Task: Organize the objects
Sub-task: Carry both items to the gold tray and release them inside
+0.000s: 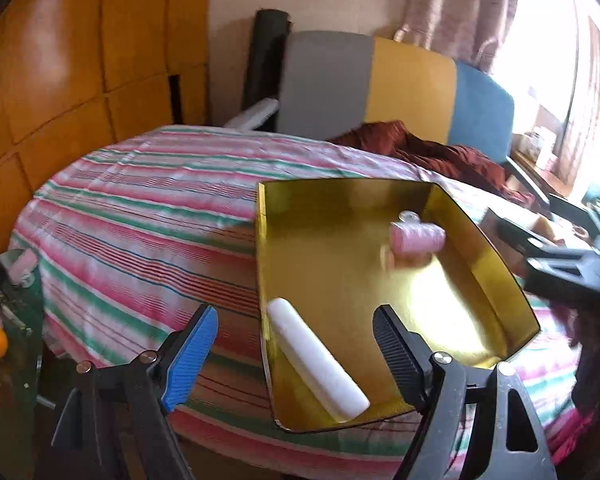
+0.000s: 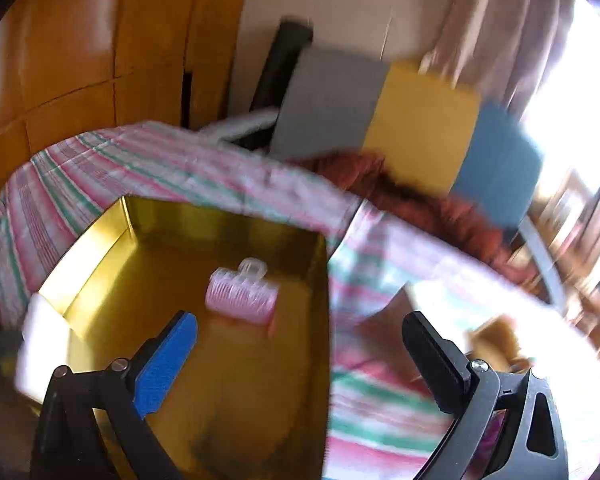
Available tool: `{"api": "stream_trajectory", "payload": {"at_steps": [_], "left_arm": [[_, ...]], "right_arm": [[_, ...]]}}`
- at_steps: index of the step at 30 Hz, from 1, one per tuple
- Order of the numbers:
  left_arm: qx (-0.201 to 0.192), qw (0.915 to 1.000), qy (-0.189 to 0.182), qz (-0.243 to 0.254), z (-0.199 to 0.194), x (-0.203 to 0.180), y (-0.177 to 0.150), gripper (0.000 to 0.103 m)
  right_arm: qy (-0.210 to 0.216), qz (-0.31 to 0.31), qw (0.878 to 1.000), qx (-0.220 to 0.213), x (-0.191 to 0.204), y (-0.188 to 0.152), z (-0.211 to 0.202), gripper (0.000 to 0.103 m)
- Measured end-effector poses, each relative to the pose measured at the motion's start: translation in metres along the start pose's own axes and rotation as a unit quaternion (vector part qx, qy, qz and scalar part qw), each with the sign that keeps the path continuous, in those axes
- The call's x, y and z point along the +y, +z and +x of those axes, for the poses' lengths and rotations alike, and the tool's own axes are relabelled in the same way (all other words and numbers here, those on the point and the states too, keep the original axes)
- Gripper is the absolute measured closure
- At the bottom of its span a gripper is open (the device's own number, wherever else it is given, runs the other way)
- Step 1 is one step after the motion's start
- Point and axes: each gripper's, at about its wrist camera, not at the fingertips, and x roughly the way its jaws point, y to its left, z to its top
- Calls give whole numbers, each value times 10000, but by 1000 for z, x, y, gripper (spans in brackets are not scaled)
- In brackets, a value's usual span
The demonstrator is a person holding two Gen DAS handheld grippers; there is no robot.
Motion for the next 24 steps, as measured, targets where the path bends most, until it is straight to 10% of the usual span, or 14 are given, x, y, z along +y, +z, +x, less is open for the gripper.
{"api": "stream_trajectory", "payload": {"at_steps": [12,16,24], "left_arm": [[-59,9977,325,-587,-14,38,-1,32],[315,9946,977,-128,7,19,-9,33],[233,9967,778,-18,2,1,-5,36]], "right_arm": [[302,645,9974,86,1,-34,-23,0],[340,653,9973,32,1,-39,-32,0],[395,864,9955,-34,-8,-46,-45,0]]}}
